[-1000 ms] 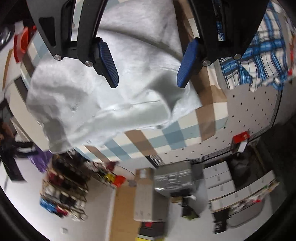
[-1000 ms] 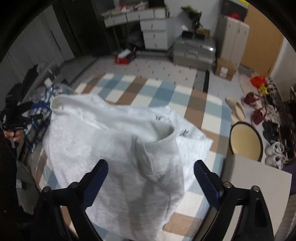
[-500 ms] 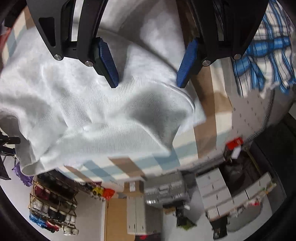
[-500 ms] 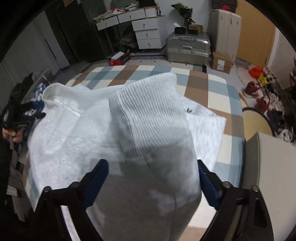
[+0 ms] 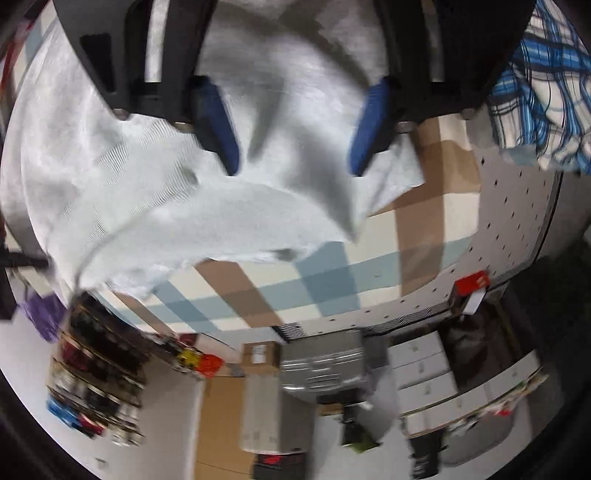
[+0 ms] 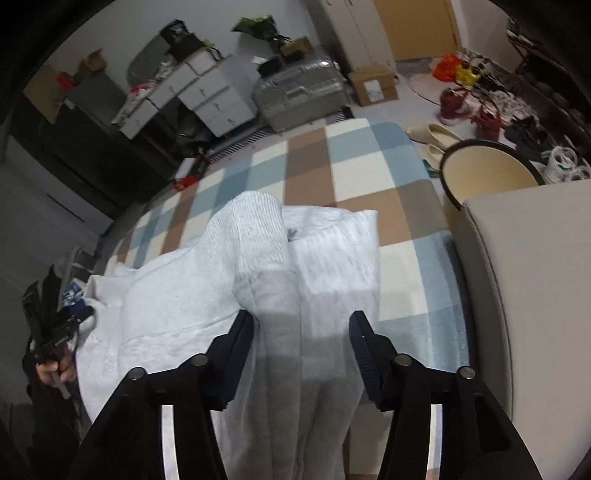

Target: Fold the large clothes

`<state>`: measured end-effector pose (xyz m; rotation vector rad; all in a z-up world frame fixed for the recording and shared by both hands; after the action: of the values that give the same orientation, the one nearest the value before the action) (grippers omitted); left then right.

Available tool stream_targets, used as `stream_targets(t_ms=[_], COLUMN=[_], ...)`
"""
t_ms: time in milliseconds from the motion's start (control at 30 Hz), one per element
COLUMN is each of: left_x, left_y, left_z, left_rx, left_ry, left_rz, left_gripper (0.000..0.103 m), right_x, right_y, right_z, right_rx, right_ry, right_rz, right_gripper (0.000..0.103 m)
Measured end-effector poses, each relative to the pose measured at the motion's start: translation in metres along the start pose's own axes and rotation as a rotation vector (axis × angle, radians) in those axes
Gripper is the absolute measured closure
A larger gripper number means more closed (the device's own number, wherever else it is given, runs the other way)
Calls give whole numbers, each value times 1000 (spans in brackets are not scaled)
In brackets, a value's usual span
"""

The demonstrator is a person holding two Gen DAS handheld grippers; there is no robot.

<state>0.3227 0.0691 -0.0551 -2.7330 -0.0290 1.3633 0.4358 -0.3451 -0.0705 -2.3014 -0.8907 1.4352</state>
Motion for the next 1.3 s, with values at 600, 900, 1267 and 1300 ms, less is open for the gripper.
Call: stream_targets(t_ms=[600,900,1267,1300], left_x=[-55,22,14,17], left_y=[-25,-48,-20,-21], left_z=[-41,-21,-15,-14], left_rx=[-187,-396,-73,-63], left_ry=[282,-73,-59,-64], left_rz=[16,64,-20,-36], left_gripper=[103,79,43,43], right_x=[10,8,-1,-18], right_y=[-5,-10,-70,-76], right_z=[-1,-6,-15,-15], right_rx=[-22,11,-266,-301], right_ry=[1,16,129,187], right_rz=[78,2,-86,-115], right_gripper=[27,27,94,94])
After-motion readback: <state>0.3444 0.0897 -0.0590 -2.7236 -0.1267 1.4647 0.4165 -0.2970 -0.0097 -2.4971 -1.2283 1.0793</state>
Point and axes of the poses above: each gripper's, at about its wrist camera, not at the fingertips, and x roughly the way its jaws point, y to its right, z to its underside, the point moved 2 cm from there along x, roughly the way its jaws point, and after that the axes turned 6 degrees about -z, right-handed, at the moved point
